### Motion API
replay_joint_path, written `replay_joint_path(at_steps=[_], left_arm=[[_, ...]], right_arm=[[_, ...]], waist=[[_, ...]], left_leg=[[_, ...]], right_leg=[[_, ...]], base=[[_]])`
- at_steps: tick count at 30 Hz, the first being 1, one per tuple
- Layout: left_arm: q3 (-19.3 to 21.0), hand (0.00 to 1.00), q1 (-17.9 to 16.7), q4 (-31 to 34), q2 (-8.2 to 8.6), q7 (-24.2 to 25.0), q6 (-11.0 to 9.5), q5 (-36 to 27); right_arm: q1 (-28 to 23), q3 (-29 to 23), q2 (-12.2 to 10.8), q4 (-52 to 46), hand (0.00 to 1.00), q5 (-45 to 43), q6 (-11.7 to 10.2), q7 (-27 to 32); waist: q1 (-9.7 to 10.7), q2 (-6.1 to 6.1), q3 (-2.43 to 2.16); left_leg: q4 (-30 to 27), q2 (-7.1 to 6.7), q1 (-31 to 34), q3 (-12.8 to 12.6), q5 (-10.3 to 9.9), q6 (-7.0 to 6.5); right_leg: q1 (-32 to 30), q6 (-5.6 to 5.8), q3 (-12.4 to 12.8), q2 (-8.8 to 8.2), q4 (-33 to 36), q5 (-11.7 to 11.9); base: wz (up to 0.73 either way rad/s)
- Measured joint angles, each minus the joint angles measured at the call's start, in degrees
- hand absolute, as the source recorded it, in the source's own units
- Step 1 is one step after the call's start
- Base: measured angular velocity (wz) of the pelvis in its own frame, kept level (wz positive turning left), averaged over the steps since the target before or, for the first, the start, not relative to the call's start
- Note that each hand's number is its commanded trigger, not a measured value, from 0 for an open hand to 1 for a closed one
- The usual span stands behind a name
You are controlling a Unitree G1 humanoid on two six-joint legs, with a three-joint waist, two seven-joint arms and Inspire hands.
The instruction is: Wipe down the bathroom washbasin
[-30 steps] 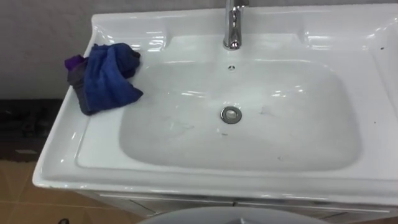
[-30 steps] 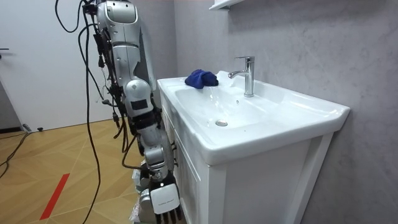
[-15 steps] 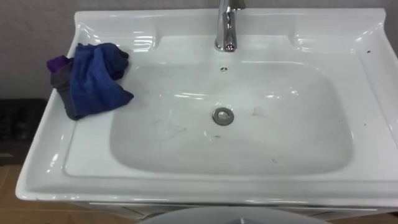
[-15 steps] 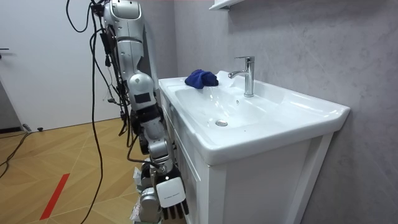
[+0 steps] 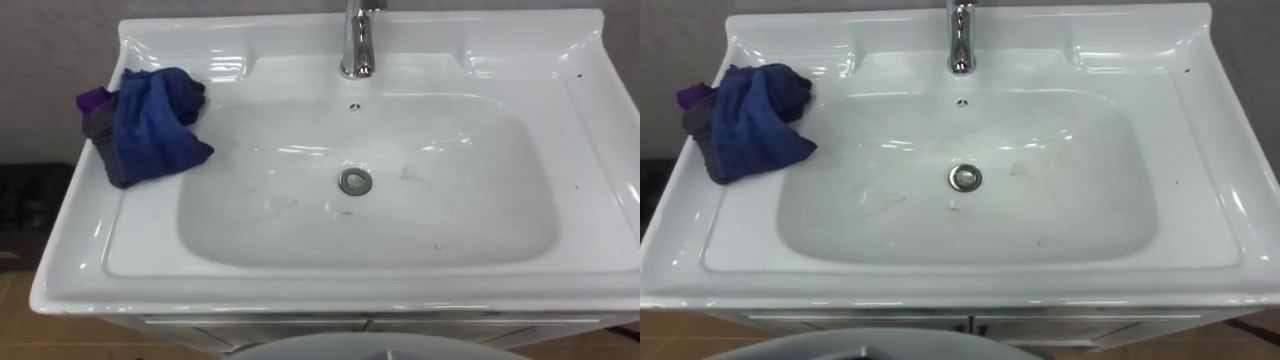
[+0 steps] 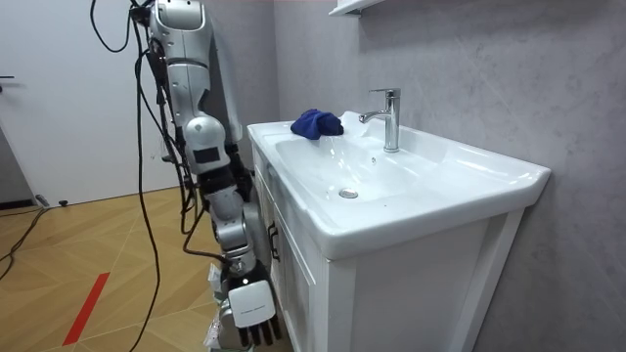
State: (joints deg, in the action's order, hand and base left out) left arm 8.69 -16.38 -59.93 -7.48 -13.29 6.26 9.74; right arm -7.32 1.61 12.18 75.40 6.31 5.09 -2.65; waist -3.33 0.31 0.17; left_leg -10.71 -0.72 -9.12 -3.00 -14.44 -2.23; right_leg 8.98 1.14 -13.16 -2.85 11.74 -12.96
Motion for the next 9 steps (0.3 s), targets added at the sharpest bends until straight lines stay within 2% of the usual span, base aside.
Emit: replay_joint_path(at_steps=[4,9], left_arm=[[-0.49,0.0,0.17,-1.04,0.02,1.23,1.07,0.51],[-2.22,0.0,1.61,-3.3,0.3,4.52,1.97,5.93]], right_arm=[[0.07,0.07,-0.37,0.0,0.0,1.35,-0.05,0.02],[0.39,0.55,-0.78,0.08,0.0,1.41,-0.23,0.03]], waist=[[0.18,-0.13,0.0],[0.25,-0.68,0.05]], left_leg=[[-0.15,0.0,-0.14,0.1,0.01,-0.01],[-0.25,0.01,0.04,0.15,0.02,0.0]], right_leg=[[-0.01,0.01,0.49,0.08,-0.11,0.02],[0.05,0.02,0.46,0.08,-0.14,0.02]], base=[[-0.02],[0.0]])
